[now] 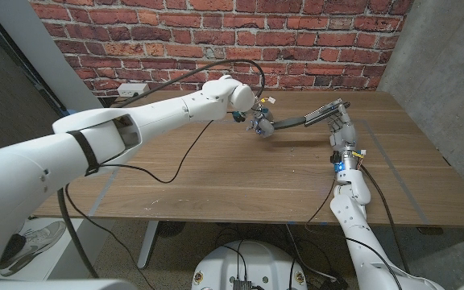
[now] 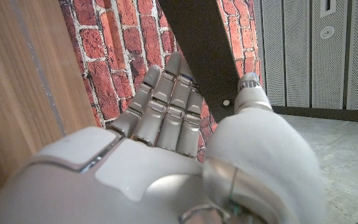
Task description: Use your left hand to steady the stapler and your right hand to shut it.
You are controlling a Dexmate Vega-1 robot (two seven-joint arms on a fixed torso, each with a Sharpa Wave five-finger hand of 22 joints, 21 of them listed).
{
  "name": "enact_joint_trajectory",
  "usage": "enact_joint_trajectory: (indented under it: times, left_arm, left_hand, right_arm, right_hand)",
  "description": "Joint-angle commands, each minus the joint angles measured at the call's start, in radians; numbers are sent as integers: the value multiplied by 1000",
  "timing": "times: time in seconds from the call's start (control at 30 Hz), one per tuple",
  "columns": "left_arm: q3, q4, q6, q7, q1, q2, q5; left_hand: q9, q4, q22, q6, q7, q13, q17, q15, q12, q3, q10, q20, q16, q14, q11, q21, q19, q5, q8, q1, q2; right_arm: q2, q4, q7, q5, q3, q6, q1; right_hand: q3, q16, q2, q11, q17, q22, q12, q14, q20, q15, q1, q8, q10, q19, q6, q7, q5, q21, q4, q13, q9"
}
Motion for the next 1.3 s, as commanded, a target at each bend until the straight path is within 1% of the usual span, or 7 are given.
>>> enact_joint_trajectory:
  times: [0.03,0.3,0.67,0.8,0.93,1.13,1.3]
  left_arm:
    - [26,-36,17,-12,-2,4,65]
    - [15,-39,18,-13,5,4,65]
    - [-13,-52,28,13,22,13,47]
    - [-23,-66,33,33,32,23,44]
    - [-48,-86,43,55,49,40,24]
    - [-107,-116,52,92,81,72,-41]
    - [-155,-143,50,130,115,104,-98]
  left_hand:
    - [-7,-4,2,4,10,1,2,-2,-1,1,-2,-13,5,-6,-1,7,-1,-4,6,-40,53]
    - [-3,-4,2,-1,8,1,2,-1,-1,0,-3,-14,5,-6,1,7,-1,-4,11,-40,53]
    - [-18,-3,3,-11,-2,1,2,-5,-2,-2,-8,-16,5,-6,-3,7,-4,-6,7,-40,53]
    - [-97,-6,6,-16,-16,1,1,-12,-5,-10,-23,-19,1,-21,-13,7,-23,-14,-37,-35,52]
    - [-236,-11,14,-65,-28,-15,-2,-18,-23,-36,-61,-18,-11,-57,-19,8,-82,-34,-126,-24,52]
    - [-383,-1,30,-135,-11,-206,-60,-27,-205,-122,-130,-13,-81,-115,-28,14,-154,-57,-213,0,45]
    - [-433,-12,28,-170,-13,-332,-130,-28,-319,-190,-163,-11,-165,-123,-31,9,-179,-51,-239,13,23]
  right_arm:
    - [-9,-38,-44,-23,-14,-9,-25]
    - [4,-36,-81,-30,-13,22,-28]
    - [11,-28,-95,-18,-17,60,-26]
    - [22,-17,-66,17,-10,65,-17]
    - [38,-11,-34,59,4,59,-10]
    - [57,-1,6,92,25,49,1]
    - [66,-3,26,104,38,38,4]
  right_hand:
    - [13,-1,2,-4,4,-1,0,2,8,-61,10,-2,4,3,65,-62,14,9,-5,2,0]
    - [91,18,88,-34,20,-3,32,53,-42,-107,168,34,98,12,181,-79,19,48,-72,0,1]
    - [99,33,93,-45,34,-1,31,79,-86,-119,226,31,107,9,201,-83,13,66,-81,-6,-1]
    - [98,33,93,-50,36,0,32,80,-100,-119,236,30,105,3,206,-86,11,71,-77,-3,-2]
    - [97,31,93,-57,38,1,33,77,-107,-120,244,30,104,-3,210,-86,10,74,-76,-1,0]
    - [94,32,92,-56,42,2,35,80,-111,-121,254,27,104,-7,213,-84,10,82,-72,3,1]
    - [91,31,93,-55,44,2,36,79,-113,-120,260,26,103,-9,213,-81,10,88,-69,6,4]
